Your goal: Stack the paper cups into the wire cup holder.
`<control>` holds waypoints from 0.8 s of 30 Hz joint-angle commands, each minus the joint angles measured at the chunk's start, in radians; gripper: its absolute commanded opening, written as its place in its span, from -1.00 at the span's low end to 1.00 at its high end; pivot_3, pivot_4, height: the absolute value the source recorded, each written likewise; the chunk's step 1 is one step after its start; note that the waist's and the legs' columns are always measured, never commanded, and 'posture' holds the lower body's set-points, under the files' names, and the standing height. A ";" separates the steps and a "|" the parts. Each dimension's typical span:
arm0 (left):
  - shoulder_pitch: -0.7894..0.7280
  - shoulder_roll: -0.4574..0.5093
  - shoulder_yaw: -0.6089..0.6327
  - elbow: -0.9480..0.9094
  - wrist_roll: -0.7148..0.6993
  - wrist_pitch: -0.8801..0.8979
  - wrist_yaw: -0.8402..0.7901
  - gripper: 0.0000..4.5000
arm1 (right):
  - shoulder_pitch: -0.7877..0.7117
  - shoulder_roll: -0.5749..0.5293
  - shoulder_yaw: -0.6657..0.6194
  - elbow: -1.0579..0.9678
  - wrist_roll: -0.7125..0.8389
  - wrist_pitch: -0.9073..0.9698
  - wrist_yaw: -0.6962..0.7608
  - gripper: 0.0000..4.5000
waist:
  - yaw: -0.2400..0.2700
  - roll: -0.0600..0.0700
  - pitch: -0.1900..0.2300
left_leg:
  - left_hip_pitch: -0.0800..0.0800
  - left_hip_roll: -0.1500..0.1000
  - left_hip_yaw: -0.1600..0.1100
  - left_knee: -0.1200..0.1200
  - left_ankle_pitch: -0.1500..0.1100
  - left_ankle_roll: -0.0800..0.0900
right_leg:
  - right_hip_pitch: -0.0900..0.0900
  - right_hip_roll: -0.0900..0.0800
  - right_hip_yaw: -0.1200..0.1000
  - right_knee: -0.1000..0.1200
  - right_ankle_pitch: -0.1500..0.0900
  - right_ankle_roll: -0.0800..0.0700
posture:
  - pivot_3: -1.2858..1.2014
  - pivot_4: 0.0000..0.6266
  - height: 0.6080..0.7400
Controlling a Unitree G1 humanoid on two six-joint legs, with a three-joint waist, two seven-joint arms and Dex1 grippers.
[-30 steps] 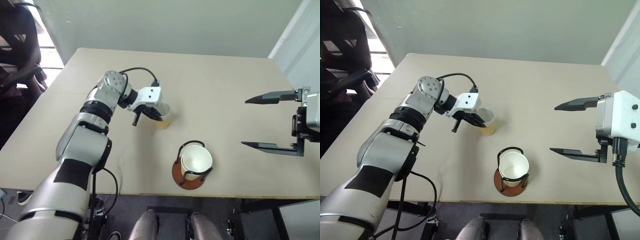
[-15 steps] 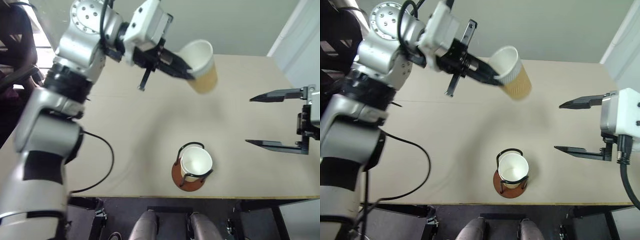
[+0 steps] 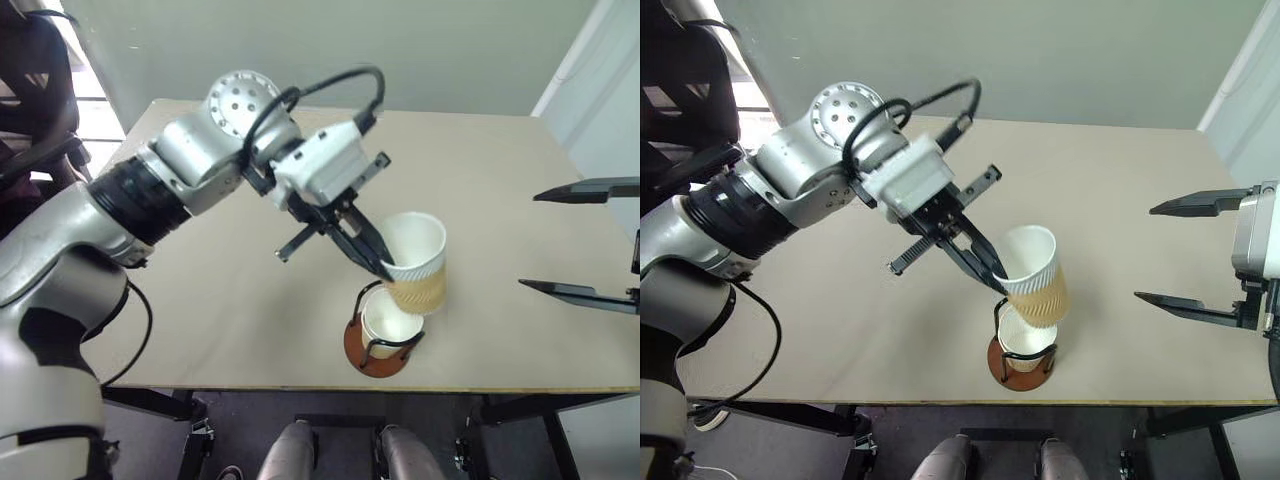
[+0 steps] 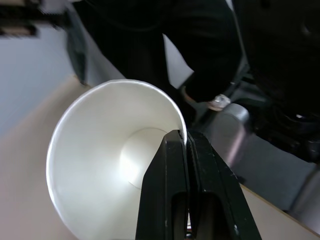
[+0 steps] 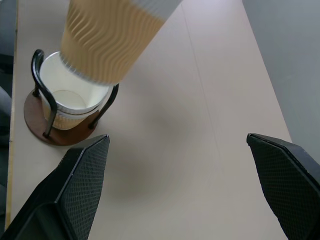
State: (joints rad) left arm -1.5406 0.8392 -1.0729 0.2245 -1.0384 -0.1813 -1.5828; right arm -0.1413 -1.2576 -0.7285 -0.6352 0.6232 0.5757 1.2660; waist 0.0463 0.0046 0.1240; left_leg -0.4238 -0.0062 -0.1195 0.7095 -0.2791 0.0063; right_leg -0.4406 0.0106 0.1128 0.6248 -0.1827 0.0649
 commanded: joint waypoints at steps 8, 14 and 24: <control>-0.083 -0.028 -0.156 0.045 0.036 -0.138 -0.032 -0.99 | 0.021 0.009 -0.092 -0.049 0.009 0.047 -0.014 1.00 | -0.001 0.000 0.000 | 0.000 0.000 0.000 0.000 0.000 0.000 | 0.000 0.000 0.000 0.001 -0.001 -0.002 | 0.03 -0.52 1.00; -0.088 -0.020 -0.205 0.042 0.038 -0.162 -0.032 -0.99 | 0.026 0.015 -0.097 -0.058 0.009 0.053 -0.017 1.00 | -0.001 0.000 0.000 | 0.000 0.000 0.000 0.000 -0.001 0.000 | 0.000 0.000 0.000 0.000 -0.001 -0.001 | 0.03 -0.52 1.00; -0.080 -0.025 -0.242 0.068 0.097 -0.230 -0.032 -0.99 | 0.022 0.016 -0.083 -0.051 0.010 0.043 -0.022 1.00 | -0.001 0.000 0.000 | 0.000 0.000 0.000 0.000 -0.001 0.000 | 0.000 0.000 0.000 0.000 -0.002 -0.002 | 0.03 -0.52 1.00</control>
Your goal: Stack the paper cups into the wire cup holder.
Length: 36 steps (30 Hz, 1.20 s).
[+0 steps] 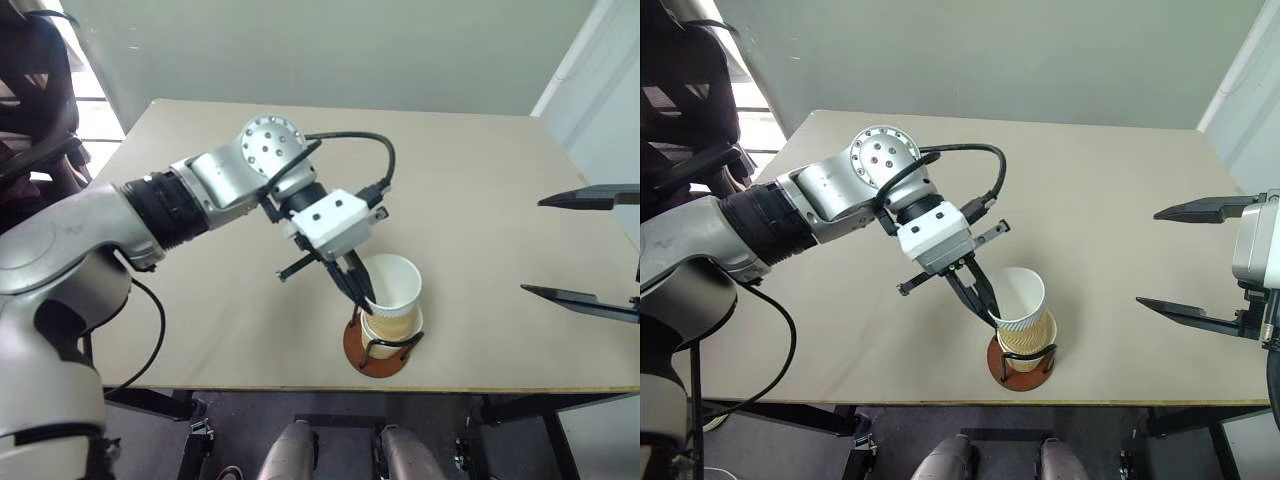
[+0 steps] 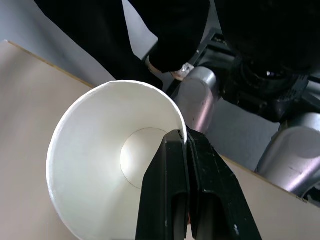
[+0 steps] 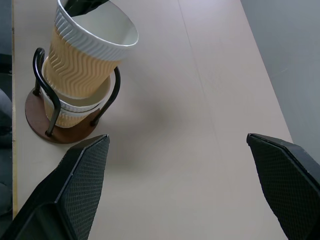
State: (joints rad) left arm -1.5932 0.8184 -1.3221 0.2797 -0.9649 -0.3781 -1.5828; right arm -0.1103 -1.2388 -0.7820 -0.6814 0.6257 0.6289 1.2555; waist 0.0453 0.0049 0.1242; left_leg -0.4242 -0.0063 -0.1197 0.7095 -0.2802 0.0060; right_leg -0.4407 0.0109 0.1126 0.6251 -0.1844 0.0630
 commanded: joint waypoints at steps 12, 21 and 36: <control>-0.014 -0.033 0.032 0.040 0.036 -0.013 -0.032 -0.26 | -0.009 -0.006 -0.029 -0.005 0.013 -0.007 -0.015 1.00 | 0.000 0.000 0.000 | 0.000 0.000 0.000 0.000 -0.001 0.000 | 0.000 0.000 0.000 0.000 0.000 0.000 | 0.03 -0.52 1.00; -0.003 -0.049 0.076 0.064 0.041 0.010 -0.032 0.99 | -0.022 -0.011 0.005 0.019 0.007 -0.030 -0.020 1.00 | 0.000 0.000 0.000 | 0.000 0.000 0.000 0.000 -0.001 0.000 | 0.000 0.000 0.000 0.000 -0.001 0.000 | 0.03 -0.52 1.00; 0.262 0.131 0.705 0.211 0.191 0.320 -0.012 0.99 | -0.051 -0.017 0.266 0.227 -0.096 -0.276 0.072 1.00 | -0.018 0.006 -0.001 | 0.001 0.000 0.000 -0.002 0.000 -0.001 | -0.001 0.001 0.000 0.000 0.000 0.002 | 0.03 -0.52 1.00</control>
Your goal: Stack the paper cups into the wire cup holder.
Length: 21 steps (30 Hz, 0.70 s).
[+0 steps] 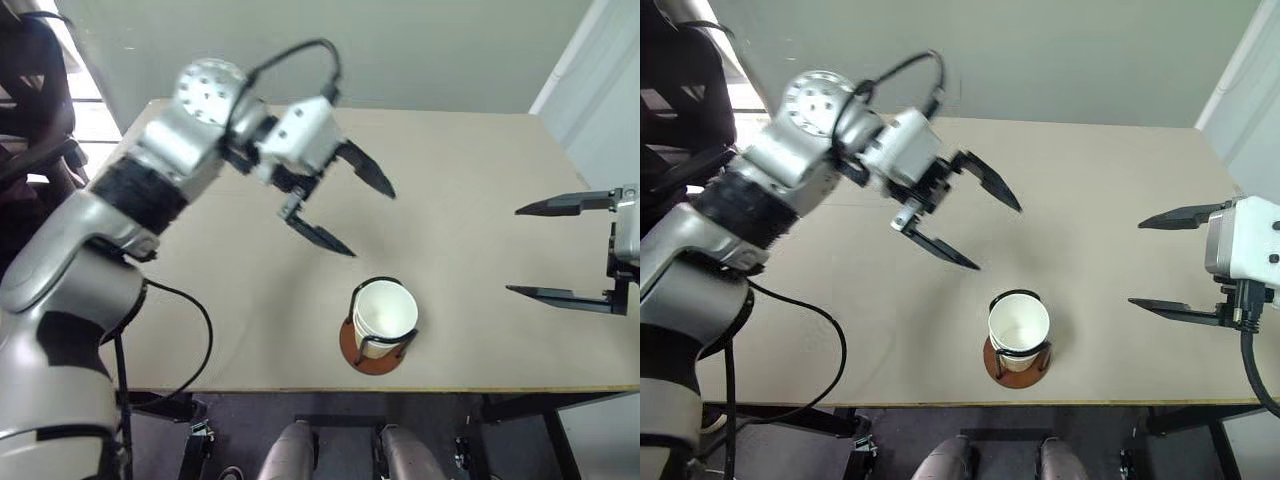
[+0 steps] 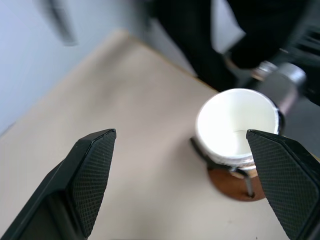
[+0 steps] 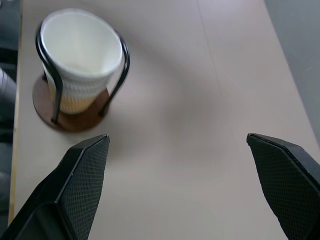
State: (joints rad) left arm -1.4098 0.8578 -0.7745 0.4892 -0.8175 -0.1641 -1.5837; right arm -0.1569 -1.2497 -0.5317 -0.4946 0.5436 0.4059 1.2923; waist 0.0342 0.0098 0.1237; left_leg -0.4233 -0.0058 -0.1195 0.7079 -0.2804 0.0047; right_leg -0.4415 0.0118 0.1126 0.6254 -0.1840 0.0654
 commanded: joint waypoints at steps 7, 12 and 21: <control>0.613 0.401 0.574 -0.393 -0.005 0.372 0.217 0.99 | -0.099 0.018 0.179 0.161 -0.032 -0.145 0.081 1.00 | -0.027 0.001 0.000 | 0.002 0.002 0.000 -0.009 0.008 -0.014 | -0.003 0.003 0.001 0.000 -0.003 -0.003 | 0.03 -0.52 1.00; 0.972 0.458 0.892 -0.585 -0.022 0.488 0.334 0.99 | -0.250 0.046 0.316 0.257 -0.058 -0.195 0.115 1.00 | -0.023 0.000 0.000 | 0.004 0.001 -0.002 -0.009 0.008 -0.014 | -0.002 0.002 0.000 0.002 -0.008 -0.011 | 0.03 -0.52 1.00; 1.224 0.412 1.192 -0.735 0.008 0.625 0.376 0.99 | -0.374 0.091 0.419 0.367 -0.097 -0.228 0.166 1.00 | -0.027 0.000 0.000 | 0.007 0.003 -0.002 -0.010 0.005 -0.008 | -0.004 0.003 -0.001 0.010 -0.006 -0.027 | 0.03 -0.52 1.00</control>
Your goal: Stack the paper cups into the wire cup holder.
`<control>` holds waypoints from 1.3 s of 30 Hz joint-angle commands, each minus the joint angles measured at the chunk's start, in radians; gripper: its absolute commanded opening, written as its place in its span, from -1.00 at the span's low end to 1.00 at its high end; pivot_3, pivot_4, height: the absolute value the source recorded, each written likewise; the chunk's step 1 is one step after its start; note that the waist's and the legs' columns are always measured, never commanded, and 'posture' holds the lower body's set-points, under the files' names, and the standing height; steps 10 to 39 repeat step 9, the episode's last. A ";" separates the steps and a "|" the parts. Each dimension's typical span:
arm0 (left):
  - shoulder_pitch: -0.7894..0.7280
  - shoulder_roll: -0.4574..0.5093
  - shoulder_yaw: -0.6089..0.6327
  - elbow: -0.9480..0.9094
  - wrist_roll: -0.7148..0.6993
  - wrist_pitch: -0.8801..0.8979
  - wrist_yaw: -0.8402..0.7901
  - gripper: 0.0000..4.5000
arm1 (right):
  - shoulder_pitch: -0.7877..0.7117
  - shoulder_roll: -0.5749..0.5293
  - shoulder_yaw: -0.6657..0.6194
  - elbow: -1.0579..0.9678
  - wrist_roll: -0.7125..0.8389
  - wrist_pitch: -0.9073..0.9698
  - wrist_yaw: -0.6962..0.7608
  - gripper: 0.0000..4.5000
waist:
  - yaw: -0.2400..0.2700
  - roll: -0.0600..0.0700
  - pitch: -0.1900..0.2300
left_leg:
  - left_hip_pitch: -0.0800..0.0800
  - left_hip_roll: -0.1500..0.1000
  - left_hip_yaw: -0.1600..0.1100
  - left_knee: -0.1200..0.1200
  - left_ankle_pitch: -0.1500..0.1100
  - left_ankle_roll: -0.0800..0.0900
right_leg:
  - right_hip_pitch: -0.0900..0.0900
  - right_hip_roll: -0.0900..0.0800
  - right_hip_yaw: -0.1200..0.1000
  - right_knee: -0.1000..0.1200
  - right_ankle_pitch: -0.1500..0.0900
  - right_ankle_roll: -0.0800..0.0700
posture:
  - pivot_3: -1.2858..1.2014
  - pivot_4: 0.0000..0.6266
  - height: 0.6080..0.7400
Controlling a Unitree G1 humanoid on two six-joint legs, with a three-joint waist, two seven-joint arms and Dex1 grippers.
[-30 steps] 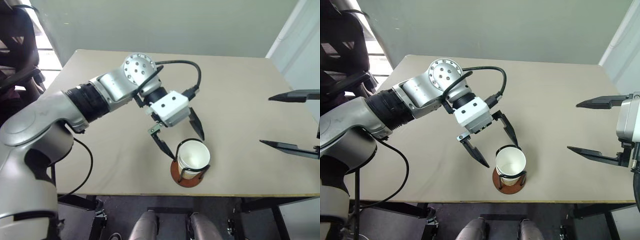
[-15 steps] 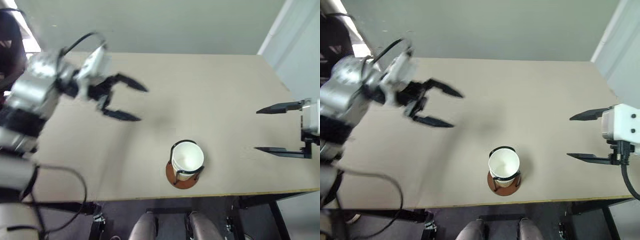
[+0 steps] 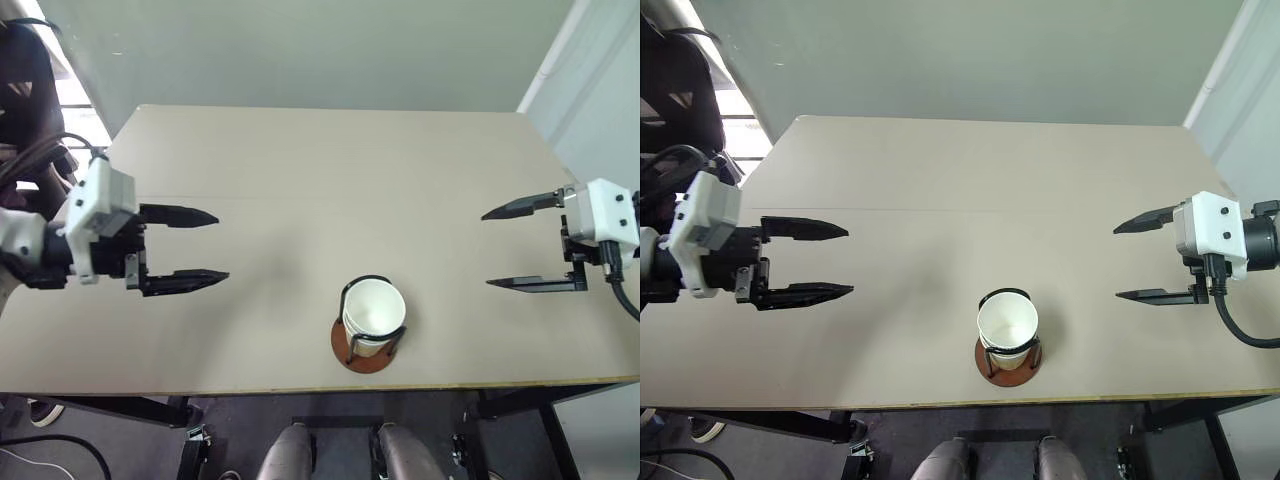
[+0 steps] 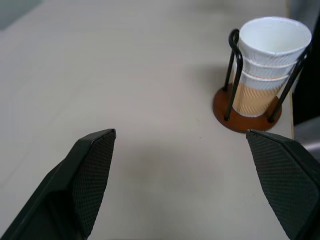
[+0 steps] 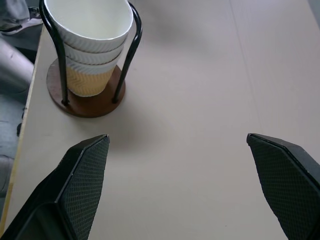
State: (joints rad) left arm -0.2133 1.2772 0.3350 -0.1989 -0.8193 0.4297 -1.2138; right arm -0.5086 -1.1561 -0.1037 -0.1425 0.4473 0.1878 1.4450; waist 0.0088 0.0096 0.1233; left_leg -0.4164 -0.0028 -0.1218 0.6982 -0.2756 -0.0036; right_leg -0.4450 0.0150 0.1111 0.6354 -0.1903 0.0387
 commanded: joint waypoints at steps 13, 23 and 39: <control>0.061 -0.035 0.140 -0.077 0.053 0.077 0.001 0.99 | -0.019 0.012 -0.001 0.080 -0.020 -0.015 0.019 1.00 | -0.003 0.000 0.000 | 0.003 0.000 -0.001 0.000 0.004 -0.006 | -0.001 0.001 0.001 0.007 0.003 -0.005 | 0.03 -0.52 1.00; 0.061 -0.035 0.140 -0.077 0.053 0.077 0.001 0.99 | -0.019 0.012 -0.001 0.080 -0.020 -0.015 0.019 1.00 | -0.003 0.000 0.000 | 0.003 0.000 -0.001 0.000 0.004 -0.006 | -0.001 0.001 0.001 0.007 0.003 -0.005 | 0.03 -0.52 1.00; 0.061 -0.035 0.140 -0.077 0.053 0.077 0.001 0.99 | -0.019 0.012 -0.001 0.080 -0.020 -0.015 0.019 1.00 | -0.003 0.000 0.000 | 0.003 0.000 -0.001 0.000 0.004 -0.006 | -0.001 0.001 0.001 0.007 0.003 -0.005 | 0.03 -0.52 1.00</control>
